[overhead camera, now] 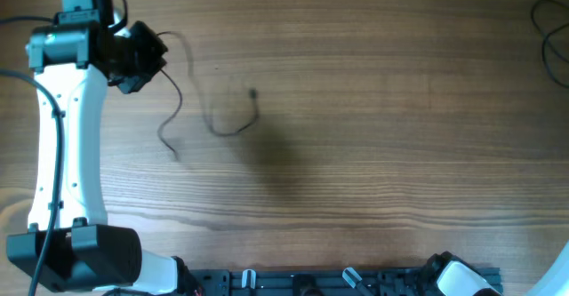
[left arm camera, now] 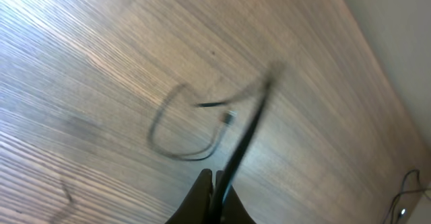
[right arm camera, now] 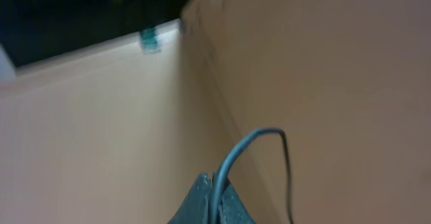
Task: Untangle cables
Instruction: 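Pull a cable away to the left with the left gripper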
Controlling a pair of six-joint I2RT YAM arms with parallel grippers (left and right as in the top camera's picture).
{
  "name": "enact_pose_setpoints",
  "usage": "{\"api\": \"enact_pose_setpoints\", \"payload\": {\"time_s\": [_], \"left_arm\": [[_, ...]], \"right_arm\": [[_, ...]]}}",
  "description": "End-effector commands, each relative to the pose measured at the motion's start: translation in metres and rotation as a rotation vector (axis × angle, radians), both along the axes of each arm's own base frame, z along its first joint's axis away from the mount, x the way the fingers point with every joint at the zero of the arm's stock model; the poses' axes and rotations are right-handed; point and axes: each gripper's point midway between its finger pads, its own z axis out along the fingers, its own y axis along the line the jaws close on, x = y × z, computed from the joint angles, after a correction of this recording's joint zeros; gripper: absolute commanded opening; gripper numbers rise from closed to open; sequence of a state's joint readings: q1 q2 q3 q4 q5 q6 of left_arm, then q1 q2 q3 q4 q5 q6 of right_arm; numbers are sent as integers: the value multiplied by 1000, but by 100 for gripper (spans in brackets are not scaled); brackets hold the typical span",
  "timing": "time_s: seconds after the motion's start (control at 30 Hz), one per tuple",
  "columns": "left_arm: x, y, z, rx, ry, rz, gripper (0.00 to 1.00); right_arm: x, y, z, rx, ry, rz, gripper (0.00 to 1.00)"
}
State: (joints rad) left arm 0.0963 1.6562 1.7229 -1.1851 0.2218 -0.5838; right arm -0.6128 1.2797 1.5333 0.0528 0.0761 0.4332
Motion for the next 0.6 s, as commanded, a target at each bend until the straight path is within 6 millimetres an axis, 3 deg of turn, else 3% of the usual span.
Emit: {"api": "enact_pose_setpoints", "payload": {"time_s": [0.0,0.07,0.1,0.27,0.4,0.47,0.57], "left_arm": [[-3,-4,13,14,-43,-38,4],[0,-15,14,27,-60,-91,4],[1,-22,15,40,-74,-132,4],[7,-53,21,51,-125,-228,5],[7,-63,21,58,-134,-268,6],[6,-65,21,62,-134,-280,6],[6,-65,21,62,-135,-280,7]], "right_arm": [[-4,-10,15,-185,87,-125,4],[-1,-25,-6,-176,198,-197,4],[-3,-37,-27,-124,267,-243,4],[-4,-84,-165,387,433,-280,4],[-7,-117,-249,702,441,-186,4],[-6,-123,-259,816,369,-66,4],[-18,-126,-242,1001,157,128,4]]}}
